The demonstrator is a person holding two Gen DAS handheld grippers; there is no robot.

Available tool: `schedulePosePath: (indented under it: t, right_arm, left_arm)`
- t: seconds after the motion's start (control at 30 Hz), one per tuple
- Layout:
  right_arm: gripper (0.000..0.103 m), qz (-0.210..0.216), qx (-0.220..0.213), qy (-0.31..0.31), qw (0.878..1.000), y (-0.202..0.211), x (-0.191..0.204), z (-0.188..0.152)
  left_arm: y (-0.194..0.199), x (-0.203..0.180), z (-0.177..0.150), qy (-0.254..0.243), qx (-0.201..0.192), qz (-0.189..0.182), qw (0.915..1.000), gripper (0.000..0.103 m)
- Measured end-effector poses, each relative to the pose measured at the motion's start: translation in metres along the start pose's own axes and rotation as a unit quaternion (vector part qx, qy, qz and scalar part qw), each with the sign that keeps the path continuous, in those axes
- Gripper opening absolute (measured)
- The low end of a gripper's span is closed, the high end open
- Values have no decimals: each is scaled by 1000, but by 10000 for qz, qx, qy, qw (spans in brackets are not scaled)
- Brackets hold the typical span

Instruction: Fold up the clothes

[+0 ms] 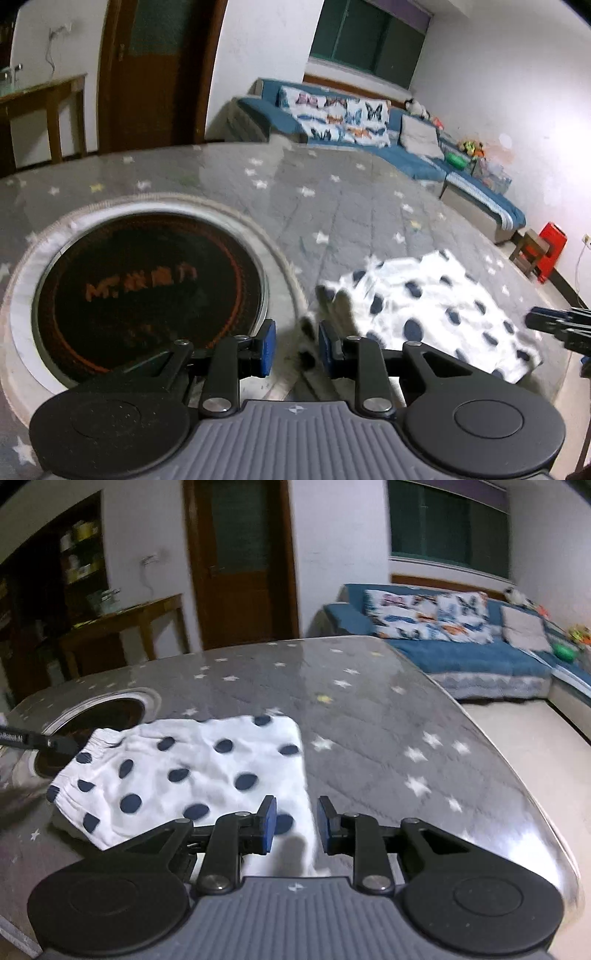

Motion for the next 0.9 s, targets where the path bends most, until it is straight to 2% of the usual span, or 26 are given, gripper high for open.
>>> schedulePosePath:
  t: [0.07,0.17,0.27,0.4,0.57,0.77,0.83,0.9]
  right_arm:
    - [24,181,41,109,9998,-10,11,8]
    - [24,431,165,201,9987,-29,29,20]
    - [24,569,302,192,9977,-53,41,32]
    - [24,614,491,160,9968,-82,48,41]
    - [24,469,639,199,9967,-107,44,39]
    - [26,446,556,244,9972,-105,41,37]
    - [32,464,494,350,9971,-98,47,39]
    - [33,602,450,439,9962,-89,58,40]
  left_arm:
    - [5,-7,8,-62,-102,-15,9999,27]
    - [3,-31,23,-316,-209,-248,9990,27]
    - [-10,-40,22,-394,-121,-324,9986,28]
    - [-29,-47,18,-457,36,-382,9982,27]
    - [-53,-55,13,-534,233,-454,9973,27]
    - [-55,-58,10,-553,198,-518,9969,26]
    - [-49,-59,11,-582,154,-517,9968,26]
    - [-47,-60,12,-606,113,-523,9967,26]
Point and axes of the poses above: each gripper's, at about its wrist camera, not at the fingertips, and y roughly against the way its jaws point, x to its left, z to its top, the point moved 9 cm from there along -y, roughly the way its jaws point, and after that the axes turned 11 degrees about -y, right-handed, at the moved point
